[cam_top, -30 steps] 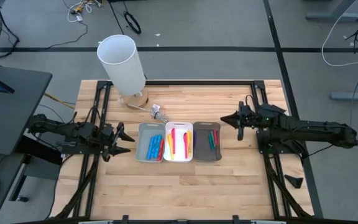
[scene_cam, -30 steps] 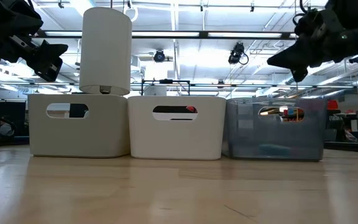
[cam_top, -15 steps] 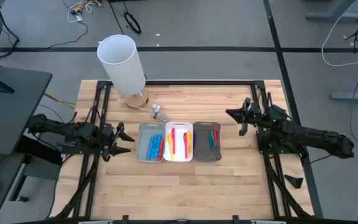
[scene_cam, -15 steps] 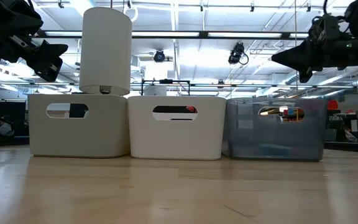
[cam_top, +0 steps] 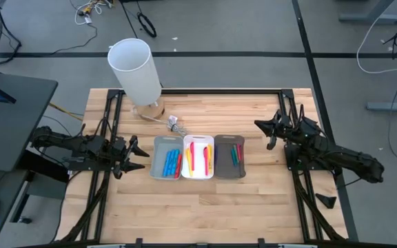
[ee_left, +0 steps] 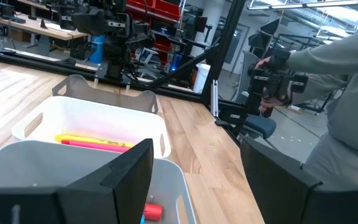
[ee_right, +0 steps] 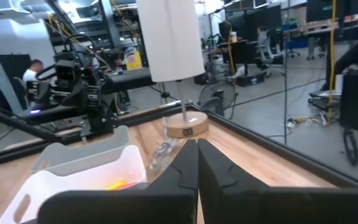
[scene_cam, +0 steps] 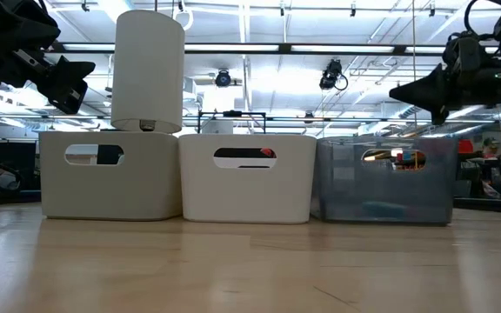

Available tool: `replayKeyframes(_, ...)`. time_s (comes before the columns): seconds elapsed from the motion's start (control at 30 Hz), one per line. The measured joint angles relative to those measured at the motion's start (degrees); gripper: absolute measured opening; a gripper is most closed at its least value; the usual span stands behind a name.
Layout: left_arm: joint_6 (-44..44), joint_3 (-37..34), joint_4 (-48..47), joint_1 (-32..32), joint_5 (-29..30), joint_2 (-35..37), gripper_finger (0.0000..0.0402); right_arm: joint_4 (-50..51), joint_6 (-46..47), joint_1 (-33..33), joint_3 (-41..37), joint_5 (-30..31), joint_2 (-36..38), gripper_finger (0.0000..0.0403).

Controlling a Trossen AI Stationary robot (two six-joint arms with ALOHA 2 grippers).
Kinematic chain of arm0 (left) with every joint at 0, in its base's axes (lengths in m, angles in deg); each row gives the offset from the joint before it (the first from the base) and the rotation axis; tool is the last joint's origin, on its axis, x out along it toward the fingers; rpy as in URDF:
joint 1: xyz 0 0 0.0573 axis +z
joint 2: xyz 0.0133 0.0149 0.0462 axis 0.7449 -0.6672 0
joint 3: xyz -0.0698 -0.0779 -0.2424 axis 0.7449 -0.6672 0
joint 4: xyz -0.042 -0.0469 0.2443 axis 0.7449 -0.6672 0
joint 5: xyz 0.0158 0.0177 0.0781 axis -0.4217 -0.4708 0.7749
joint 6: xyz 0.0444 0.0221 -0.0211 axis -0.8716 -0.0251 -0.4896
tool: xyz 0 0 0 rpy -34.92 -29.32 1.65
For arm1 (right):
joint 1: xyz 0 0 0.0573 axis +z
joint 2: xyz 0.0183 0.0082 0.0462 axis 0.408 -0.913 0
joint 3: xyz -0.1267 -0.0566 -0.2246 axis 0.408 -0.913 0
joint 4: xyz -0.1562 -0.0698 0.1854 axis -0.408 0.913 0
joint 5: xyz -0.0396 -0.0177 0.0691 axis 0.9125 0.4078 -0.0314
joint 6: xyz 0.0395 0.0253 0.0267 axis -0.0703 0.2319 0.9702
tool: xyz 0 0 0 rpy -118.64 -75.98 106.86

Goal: Pick & Place Markers
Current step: Return to Home Position

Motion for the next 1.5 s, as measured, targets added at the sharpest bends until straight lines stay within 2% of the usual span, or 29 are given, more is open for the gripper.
replayKeyframes(0.3, 0.0, 0.0, 0.0, 0.0, 0.0, 0.0, 0.0248, 7.4, 1.0, -0.8, 0.0, 0.2, 6.5, 0.0)
replayKeyframes(0.77, 0.0, 0.0, 0.0, 0.0, 0.0, 0.0, 0.0248, 7.3, 3.6, -0.8, 0.1, 0.2, 6.5, 0.0024)
replayKeyframes(1.5, 0.0, 0.0, 0.0, 0.0, 0.0, 0.0, 0.0248, 7.3, 3.5, -0.8, 0.1, 0.2, 6.5, 0.0024)
